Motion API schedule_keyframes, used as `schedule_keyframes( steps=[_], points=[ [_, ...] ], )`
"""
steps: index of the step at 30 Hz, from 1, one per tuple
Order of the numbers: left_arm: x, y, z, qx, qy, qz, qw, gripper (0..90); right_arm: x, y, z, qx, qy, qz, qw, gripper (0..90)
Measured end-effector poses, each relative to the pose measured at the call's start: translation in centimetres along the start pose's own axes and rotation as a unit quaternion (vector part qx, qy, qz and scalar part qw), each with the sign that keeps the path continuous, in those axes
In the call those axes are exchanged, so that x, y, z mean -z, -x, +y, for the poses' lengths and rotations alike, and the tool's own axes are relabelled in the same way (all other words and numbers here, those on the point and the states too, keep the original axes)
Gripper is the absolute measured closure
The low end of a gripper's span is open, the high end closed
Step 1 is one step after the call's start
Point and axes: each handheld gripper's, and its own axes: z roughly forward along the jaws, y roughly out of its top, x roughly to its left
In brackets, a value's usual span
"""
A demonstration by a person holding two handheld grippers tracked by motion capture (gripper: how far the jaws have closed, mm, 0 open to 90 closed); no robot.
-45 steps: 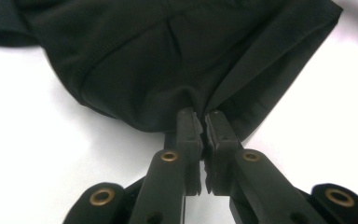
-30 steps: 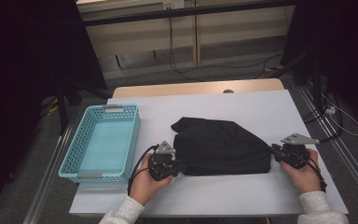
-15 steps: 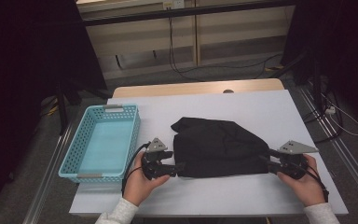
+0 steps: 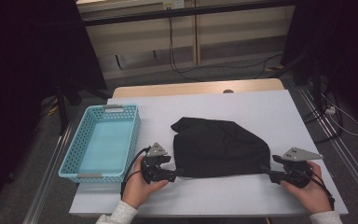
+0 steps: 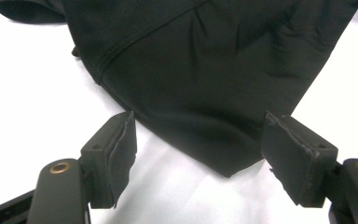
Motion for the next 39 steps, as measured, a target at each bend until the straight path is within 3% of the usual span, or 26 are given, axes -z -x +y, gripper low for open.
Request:
schedule_keyframes(
  steps=[5,8,12,15,17,21,23,27,33,35,37,39],
  points=[
    [0.0,-0.1,-0.3,0.005,-0.005,-0.003,1.0,25.8,-0.3,-0.8,0.0,0.016,-0.005,0.003,0.9999,43.5],
    [0.3,0.0,-0.2,0.01,0.001,-0.006,0.9999,26.5,-0.5,-1.2,0.0,0.023,-0.013,0.02,0.9995,44.6],
    [0.5,0.1,-0.5,0.011,-0.002,-0.013,0.9999,32.4,-0.3,-1.4,0.2,0.036,-0.002,0.011,0.9993,39.7],
    [0.4,0.1,-0.8,0.018,-0.007,-0.006,0.9998,37.6,-0.1,-1.4,0.2,0.04,0.003,0.014,0.9991,40.4],
    [0.4,0.1,-0.8,0.013,-0.006,-0.003,0.9999,41.5,-0.2,-1.5,-0.1,0.042,-0.004,0.024,0.9988,41.1],
    [0.3,0.4,-0.7,0.001,0.003,-0.002,1.0,43.8,-0.6,-2.0,-0.5,0.056,-0.023,0.019,0.998,43.1],
    [0.2,0.8,-0.5,0.002,0.005,-0.016,0.9999,48.4,-0.8,-2.2,-0.5,0.061,-0.017,0.019,0.9978,44.2],
    [-0.2,1.3,-0.2,-0.011,0.012,-0.028,0.9995,45.8,-0.9,-1.9,-0.5,0.059,-0.015,0.028,0.9977,46.3],
    [-1.0,1.5,-0.3,-0.02,-0.006,-0.032,0.9993,38.8,-0.9,-1.8,-0.4,0.058,-0.018,0.015,0.9981,64.6],
    [-1.1,1.5,-0.3,-0.023,-0.004,-0.034,0.9992,37.0,-1.0,-1.8,-0.3,0.067,-0.019,0.013,0.9975,70.6],
    [-1.0,1.5,-0.4,-0.023,-0.002,-0.036,0.9991,36.7,-1.0,-1.7,-0.2,0.078,-0.022,0.002,0.9967,82.5],
    [-1.0,1.5,-0.3,-0.021,0.002,-0.041,0.999,37.2,-1.2,-1.5,0.0,0.079,-0.022,0.001,0.9966,85.1]
  ],
)
